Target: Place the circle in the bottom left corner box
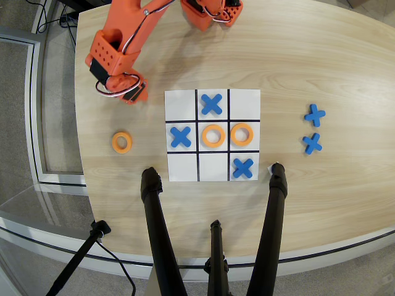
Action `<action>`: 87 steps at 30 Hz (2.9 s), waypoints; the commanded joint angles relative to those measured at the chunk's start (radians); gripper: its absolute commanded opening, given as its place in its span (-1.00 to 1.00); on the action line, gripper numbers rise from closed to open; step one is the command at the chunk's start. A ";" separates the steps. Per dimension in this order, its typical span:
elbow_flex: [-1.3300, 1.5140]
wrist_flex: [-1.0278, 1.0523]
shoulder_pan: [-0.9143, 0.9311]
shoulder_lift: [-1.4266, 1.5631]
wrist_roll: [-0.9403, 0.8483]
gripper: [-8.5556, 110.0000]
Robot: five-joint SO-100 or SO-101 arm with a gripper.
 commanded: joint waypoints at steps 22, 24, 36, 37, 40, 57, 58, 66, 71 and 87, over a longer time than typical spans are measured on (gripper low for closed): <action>0.127 0.118 -0.055 0.163 0.009 -0.86; 0.129 0.190 -0.092 0.230 0.029 -0.86; -0.126 0.569 -0.612 0.485 0.296 -0.86; -0.160 0.578 -0.655 0.489 0.324 -0.86; -0.242 0.589 -0.781 0.495 0.373 -0.86; -0.166 0.313 -1.216 0.291 0.606 -0.86; -0.149 0.288 -1.213 0.276 0.604 -0.86; 0.044 0.100 -1.189 0.212 0.597 -0.86; 0.129 0.028 -1.215 0.196 0.606 -0.86; 0.150 -0.044 -1.223 0.140 0.615 -0.86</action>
